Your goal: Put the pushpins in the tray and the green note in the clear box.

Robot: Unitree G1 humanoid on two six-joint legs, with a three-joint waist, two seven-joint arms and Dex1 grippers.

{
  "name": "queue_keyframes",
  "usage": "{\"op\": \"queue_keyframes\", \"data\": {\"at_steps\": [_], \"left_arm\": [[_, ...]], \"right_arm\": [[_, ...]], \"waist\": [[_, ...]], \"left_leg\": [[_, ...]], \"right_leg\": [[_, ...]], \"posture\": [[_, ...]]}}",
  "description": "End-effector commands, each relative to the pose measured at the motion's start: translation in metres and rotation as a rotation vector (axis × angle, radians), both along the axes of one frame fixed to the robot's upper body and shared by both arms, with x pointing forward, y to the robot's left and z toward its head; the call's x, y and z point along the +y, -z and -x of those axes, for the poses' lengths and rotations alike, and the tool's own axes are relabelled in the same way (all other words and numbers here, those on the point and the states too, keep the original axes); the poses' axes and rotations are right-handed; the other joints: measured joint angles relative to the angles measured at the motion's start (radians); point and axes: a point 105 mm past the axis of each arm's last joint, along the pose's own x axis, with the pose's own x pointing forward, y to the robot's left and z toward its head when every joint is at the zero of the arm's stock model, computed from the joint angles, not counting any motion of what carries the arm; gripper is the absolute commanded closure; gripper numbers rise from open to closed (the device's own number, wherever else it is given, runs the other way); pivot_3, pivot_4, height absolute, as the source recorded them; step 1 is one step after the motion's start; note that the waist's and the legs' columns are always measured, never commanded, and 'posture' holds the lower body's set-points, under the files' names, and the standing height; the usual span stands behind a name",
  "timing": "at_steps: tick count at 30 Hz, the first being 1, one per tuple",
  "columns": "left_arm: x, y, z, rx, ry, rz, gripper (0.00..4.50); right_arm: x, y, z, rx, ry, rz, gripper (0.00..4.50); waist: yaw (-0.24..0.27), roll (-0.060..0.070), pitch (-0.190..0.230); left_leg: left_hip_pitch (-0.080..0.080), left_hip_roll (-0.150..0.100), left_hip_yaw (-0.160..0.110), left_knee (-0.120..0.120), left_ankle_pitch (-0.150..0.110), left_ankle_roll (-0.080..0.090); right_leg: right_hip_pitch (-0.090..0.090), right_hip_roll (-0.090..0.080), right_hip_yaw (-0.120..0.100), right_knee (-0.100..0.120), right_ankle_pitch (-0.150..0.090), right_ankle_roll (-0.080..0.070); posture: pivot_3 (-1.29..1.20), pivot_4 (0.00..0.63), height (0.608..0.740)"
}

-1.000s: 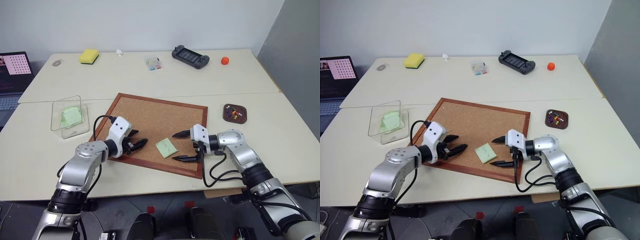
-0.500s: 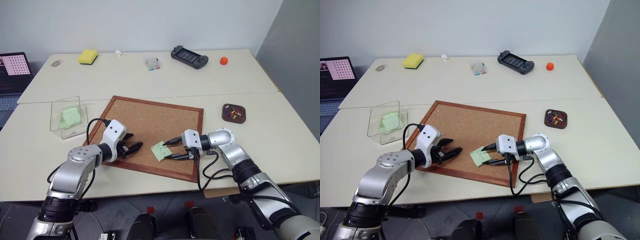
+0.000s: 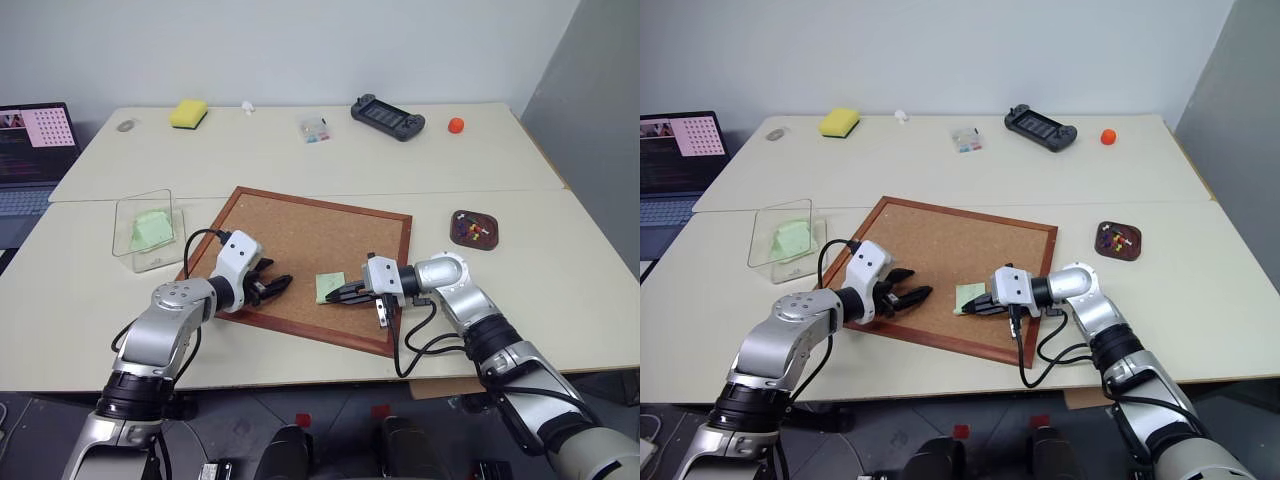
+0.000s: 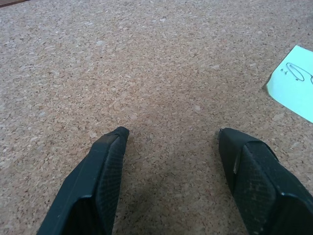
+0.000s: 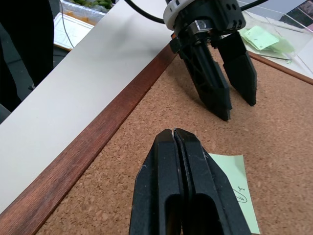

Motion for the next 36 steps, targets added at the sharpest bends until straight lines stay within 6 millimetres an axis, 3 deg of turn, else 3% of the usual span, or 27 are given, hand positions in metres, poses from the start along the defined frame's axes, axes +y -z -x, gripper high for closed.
{"op": "queue_keyframes", "data": {"at_steps": [1,7,13,20,33,36], "left_arm": [[-0.005,0.023,0.0,0.063,-0.004,-0.024,1.34],[-0.013,0.029,-0.006,0.061,0.006,-0.014,1.34],[-0.02,0.029,-0.009,0.055,0.017,-0.002,1.34],[-0.015,0.029,-0.006,0.064,0.011,-0.004,1.34],[-0.011,0.022,-0.002,0.059,0.007,-0.01,1.34],[-0.012,0.022,-0.001,0.059,0.008,-0.01,1.34]], "right_arm": [[-0.004,-0.02,0.0,-0.036,0.002,-0.047,4.45],[-0.01,-0.036,0.002,-0.044,0.019,-0.066,4.45],[-0.008,-0.026,0.004,-0.015,0.04,-0.023,4.45],[-0.001,-0.006,-0.001,0.032,0.088,0.013,3.17],[-0.008,0.017,-0.017,0.068,0.191,0.043,3.17],[-0.007,0.017,-0.017,0.073,0.19,0.032,3.63]], "waist": [[0.007,0.0,0.0],[0.016,0.001,-0.001],[0.017,0.001,-0.001],[0.017,0.001,-0.001],[0.01,0.001,-0.001],[0.009,0.001,-0.001]], "left_leg": [[0.0,0.0,0.0,0.0,0.0,0.0],[0.0,-0.001,-0.002,0.001,0.0,0.0],[0.0,-0.001,-0.003,0.001,0.0,0.0],[0.0,-0.001,-0.002,0.001,0.0,0.0],[0.0,-0.001,-0.001,0.0,0.0,0.0],[0.0,0.0,-0.001,0.0,0.0,0.0]], "right_leg": [[0.0,0.0,0.0,0.0,0.0,0.0],[0.001,-0.001,-0.001,0.0,0.0,0.0],[0.002,-0.001,-0.002,0.0,0.0,0.0],[0.002,-0.001,-0.002,0.0,0.0,0.0],[0.001,0.0,-0.001,-0.001,0.0,0.0],[0.001,0.0,-0.001,-0.001,0.0,0.0]], "posture": [[0.0,0.15,0.74],[0.0,0.15,0.74],[0.0,0.15,0.74],[0.0,0.15,0.74],[0.0,0.15,0.74],[0.0,0.15,0.74]]}}
